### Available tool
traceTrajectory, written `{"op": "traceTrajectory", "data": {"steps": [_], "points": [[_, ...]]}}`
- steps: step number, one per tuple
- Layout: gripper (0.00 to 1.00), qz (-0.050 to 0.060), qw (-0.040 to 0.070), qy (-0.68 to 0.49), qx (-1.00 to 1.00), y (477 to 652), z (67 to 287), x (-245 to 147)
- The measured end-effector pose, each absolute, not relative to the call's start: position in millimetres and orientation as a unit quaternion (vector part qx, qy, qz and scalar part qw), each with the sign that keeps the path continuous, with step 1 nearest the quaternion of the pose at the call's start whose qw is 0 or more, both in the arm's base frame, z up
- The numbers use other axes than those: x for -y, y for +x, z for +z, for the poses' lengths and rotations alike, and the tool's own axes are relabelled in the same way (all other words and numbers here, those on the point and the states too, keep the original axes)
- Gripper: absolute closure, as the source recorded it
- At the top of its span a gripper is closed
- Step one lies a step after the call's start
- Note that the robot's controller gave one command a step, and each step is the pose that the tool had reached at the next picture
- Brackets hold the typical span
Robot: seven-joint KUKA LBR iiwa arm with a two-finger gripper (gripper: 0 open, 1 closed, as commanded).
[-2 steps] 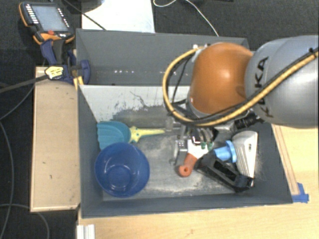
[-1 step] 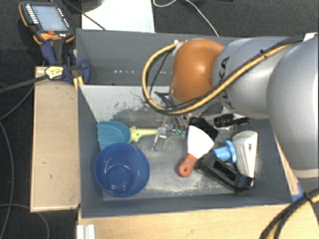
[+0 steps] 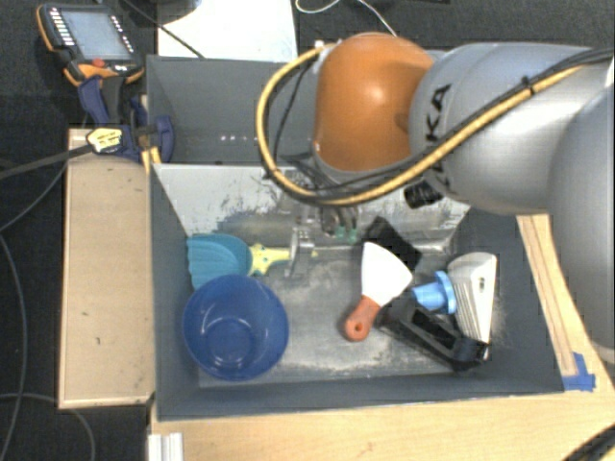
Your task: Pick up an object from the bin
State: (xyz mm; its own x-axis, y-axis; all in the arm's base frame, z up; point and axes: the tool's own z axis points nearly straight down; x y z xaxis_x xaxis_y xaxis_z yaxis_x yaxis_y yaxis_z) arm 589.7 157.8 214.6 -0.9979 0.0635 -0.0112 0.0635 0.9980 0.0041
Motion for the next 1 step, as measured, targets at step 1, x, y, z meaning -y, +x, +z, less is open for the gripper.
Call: {"op": "traceTrajectory", "data": {"steps": [1], "points": [[0.00,0.003,0.003,0.252,-0.968,579.9,171.0,-127.8]]}}
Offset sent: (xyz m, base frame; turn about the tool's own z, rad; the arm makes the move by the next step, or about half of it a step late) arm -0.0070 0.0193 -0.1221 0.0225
